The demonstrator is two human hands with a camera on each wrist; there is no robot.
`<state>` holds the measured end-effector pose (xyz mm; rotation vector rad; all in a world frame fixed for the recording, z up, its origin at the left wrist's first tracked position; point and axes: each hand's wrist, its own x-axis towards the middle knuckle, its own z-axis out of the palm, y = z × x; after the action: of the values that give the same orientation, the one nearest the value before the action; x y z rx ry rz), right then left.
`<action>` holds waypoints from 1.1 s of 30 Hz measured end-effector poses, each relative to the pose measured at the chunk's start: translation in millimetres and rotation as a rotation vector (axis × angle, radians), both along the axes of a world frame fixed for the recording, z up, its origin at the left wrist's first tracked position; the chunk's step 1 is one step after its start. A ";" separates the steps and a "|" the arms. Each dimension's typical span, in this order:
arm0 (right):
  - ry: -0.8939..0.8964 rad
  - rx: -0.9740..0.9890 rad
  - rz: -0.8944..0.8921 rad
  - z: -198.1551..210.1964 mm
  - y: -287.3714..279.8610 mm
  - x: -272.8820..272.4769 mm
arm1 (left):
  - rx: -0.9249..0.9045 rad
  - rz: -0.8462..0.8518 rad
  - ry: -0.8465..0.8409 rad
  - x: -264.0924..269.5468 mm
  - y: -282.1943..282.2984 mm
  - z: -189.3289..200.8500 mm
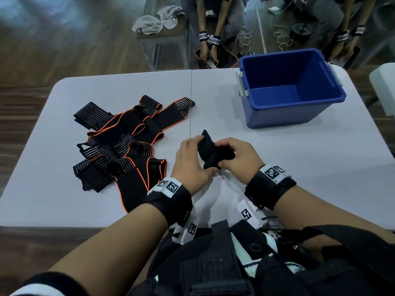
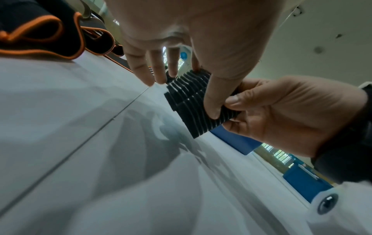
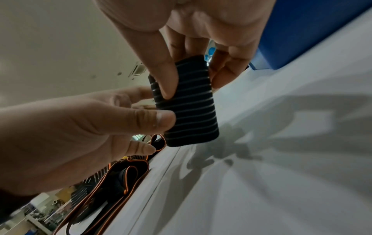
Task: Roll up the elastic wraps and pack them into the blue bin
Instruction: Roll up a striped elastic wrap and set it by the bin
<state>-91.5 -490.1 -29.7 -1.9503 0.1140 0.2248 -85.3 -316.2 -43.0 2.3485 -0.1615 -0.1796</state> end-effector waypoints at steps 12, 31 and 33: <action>0.015 0.071 -0.085 -6.0 6.4 -12.9 | -0.142 -0.056 0.255 -1.5 8.4 12.6; 0.248 -0.101 -0.366 -37.1 -19.8 -21.8 | -0.313 0.160 0.440 5.5 -1.8 -14.4; 0.242 -0.108 -0.442 -34.2 -36.1 -18.5 | -0.345 0.137 0.446 16.3 -25.3 -13.8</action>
<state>-110.0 -526.2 -63.9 -1.9429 0.7198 0.1620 -69.1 -341.6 -56.7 1.9155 0.1742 -0.5539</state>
